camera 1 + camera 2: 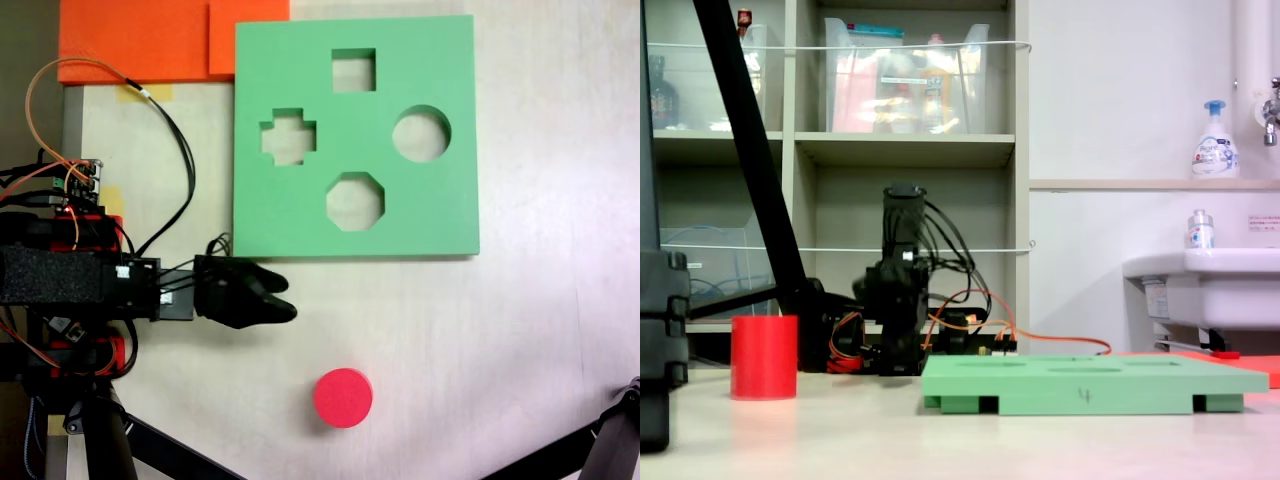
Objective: Put the cylinder block into the corresponding hole
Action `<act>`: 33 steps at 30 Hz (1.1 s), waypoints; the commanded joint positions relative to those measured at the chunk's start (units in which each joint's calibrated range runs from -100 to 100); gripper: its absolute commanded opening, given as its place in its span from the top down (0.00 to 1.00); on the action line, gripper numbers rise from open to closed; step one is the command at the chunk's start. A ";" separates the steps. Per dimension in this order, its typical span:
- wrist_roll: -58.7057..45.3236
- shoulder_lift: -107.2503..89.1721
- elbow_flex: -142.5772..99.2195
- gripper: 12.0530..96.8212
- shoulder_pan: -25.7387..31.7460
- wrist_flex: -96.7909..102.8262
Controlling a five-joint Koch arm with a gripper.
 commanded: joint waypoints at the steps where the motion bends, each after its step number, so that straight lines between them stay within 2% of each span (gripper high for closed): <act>1: 7.86 -0.55 -1.18 0.53 -1.12 22.29; 10: 26.18 -0.55 -1.18 0.52 -7.96 29.23; 16: 31.89 -0.55 -1.18 0.50 -10.31 28.84; 22: 31.89 0.71 -1.18 0.30 -10.35 31.25; 26: 31.94 21.10 -1.18 0.15 -10.16 43.38; 30: 31.94 41.63 1.12 0.04 -10.01 54.84; 33: 31.94 48.34 4.51 0.03 -10.21 56.67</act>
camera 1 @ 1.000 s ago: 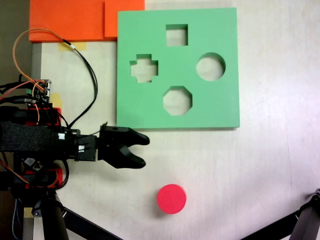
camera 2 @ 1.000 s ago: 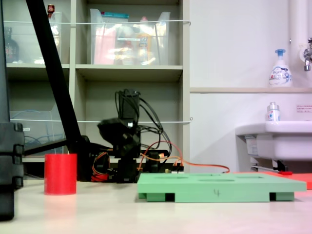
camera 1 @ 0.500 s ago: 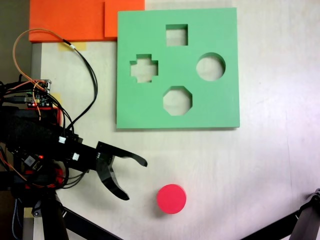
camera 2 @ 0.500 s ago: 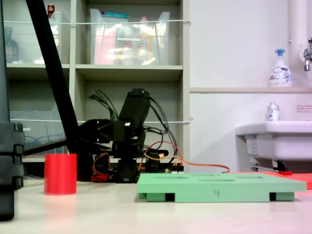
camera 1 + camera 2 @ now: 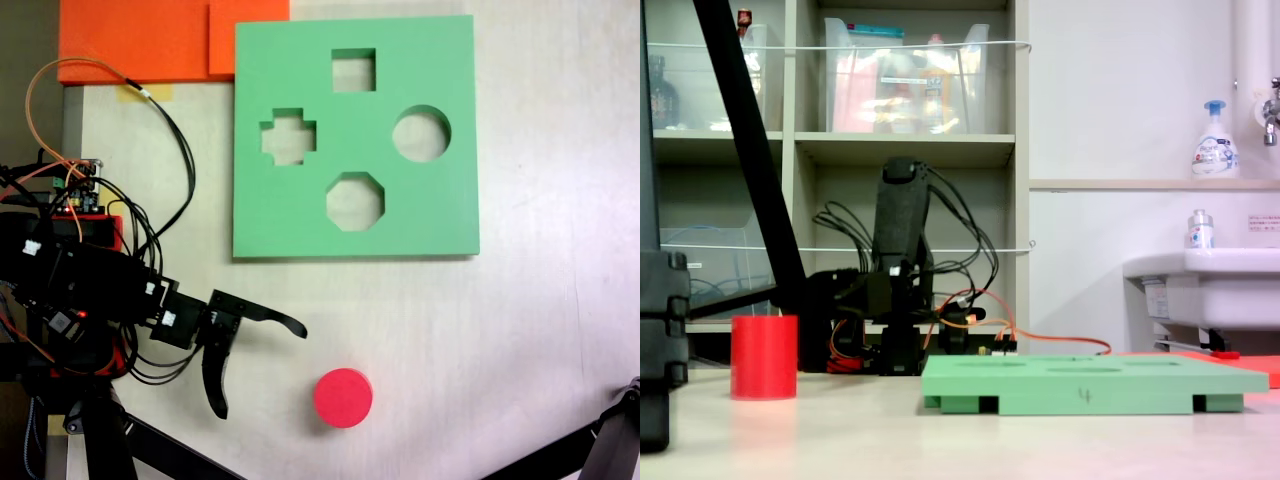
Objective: Put the cylinder block into the corresponding hole
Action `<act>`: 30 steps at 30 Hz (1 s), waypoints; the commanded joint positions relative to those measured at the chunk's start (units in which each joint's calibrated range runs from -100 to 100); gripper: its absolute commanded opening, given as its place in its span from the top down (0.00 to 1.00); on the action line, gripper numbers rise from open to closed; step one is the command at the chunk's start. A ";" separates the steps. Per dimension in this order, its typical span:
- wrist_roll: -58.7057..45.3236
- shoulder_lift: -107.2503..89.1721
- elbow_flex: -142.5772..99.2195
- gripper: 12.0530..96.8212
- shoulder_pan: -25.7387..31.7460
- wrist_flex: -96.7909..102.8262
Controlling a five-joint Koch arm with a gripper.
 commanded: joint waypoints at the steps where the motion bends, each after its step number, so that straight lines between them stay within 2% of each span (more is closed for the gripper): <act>1: 0.24 3.64 3.16 0.03 -0.29 7.03; 19: 0.24 42.61 28.88 0.03 -0.93 11.08; 30: 0.29 56.72 39.35 0.03 -1.61 12.14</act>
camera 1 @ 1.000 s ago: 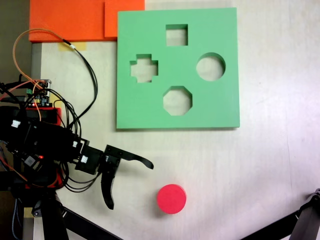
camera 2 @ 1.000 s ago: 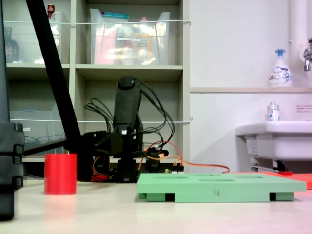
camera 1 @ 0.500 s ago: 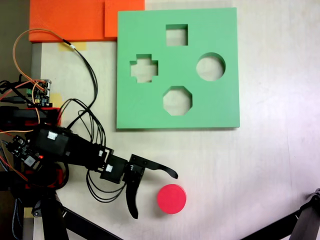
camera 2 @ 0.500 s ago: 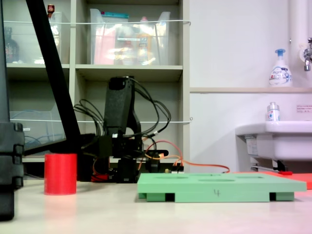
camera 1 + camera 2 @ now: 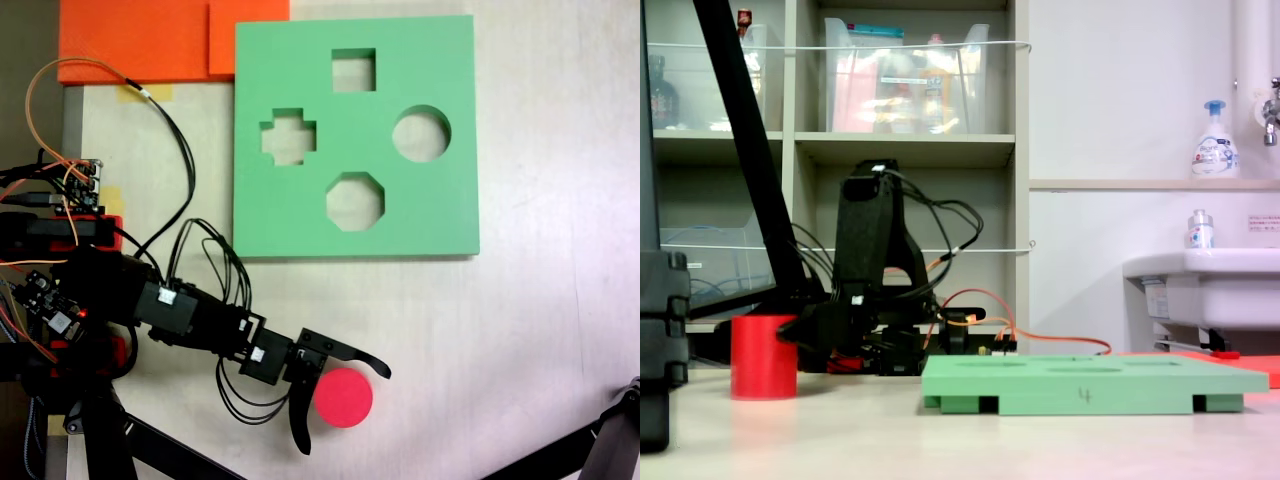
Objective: Put the cylinder block into the corresponding hole
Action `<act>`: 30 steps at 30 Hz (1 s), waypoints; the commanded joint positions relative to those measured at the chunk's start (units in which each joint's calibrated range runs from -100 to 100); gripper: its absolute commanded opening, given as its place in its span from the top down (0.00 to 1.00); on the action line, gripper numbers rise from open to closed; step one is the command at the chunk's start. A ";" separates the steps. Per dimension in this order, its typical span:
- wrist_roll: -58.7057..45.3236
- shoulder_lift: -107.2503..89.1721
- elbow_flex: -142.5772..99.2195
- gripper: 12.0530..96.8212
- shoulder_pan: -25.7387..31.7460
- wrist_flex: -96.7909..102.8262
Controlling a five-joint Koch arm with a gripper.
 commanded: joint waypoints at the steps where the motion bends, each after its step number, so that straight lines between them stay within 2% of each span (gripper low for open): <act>1: 0.34 0.23 2.12 0.04 -0.15 6.07; 3: 0.34 0.78 3.02 0.04 -0.15 5.97; 7: 0.73 1.90 2.72 0.25 -0.63 5.97; 15: 0.78 -0.61 0.13 0.58 -1.17 5.87; 22: 0.78 -2.85 -1.17 0.65 -0.93 5.49; 30: 0.78 -6.20 -3.06 0.65 -0.54 5.39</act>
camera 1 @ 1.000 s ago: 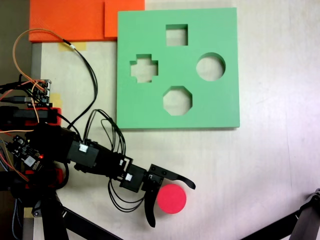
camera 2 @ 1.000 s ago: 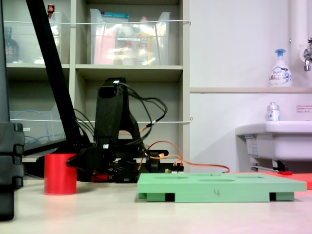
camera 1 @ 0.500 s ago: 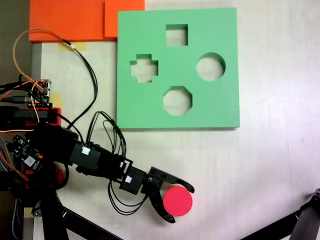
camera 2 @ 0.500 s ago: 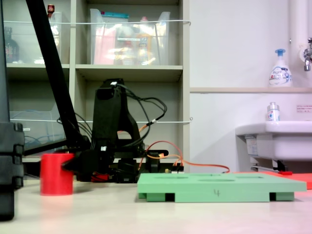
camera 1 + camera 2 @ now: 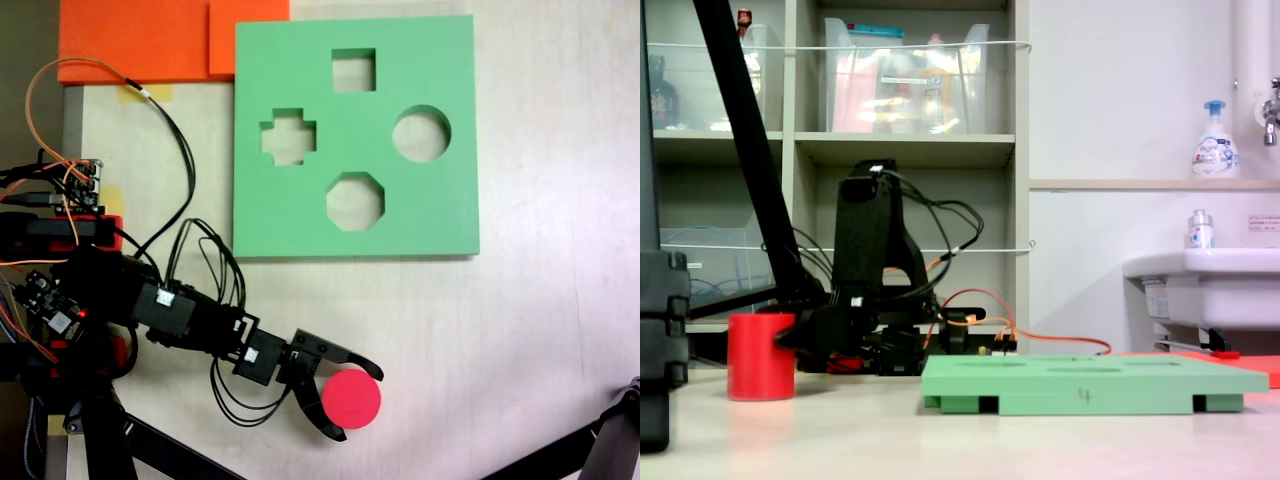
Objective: Put the cylinder block into the corresponding hole
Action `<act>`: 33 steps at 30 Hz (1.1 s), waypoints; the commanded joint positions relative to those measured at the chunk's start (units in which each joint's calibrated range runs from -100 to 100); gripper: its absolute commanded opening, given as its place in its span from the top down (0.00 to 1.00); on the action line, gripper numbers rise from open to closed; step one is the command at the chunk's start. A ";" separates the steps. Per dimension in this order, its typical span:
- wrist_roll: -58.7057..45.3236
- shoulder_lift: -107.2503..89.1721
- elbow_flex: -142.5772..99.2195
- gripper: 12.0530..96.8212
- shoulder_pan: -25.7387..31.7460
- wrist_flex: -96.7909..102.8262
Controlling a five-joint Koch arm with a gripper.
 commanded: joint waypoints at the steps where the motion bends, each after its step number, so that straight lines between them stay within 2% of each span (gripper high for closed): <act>1: 0.20 -5.13 -0.43 0.66 0.10 5.49; 10: 0.20 -29.71 -2.82 0.67 2.34 -7.32; 17: 0.10 -52.19 3.06 0.67 8.16 -27.83; 25: -0.24 -52.47 17.22 0.67 17.58 -41.50; 33: -1.07 -36.97 33.47 0.67 24.27 -48.72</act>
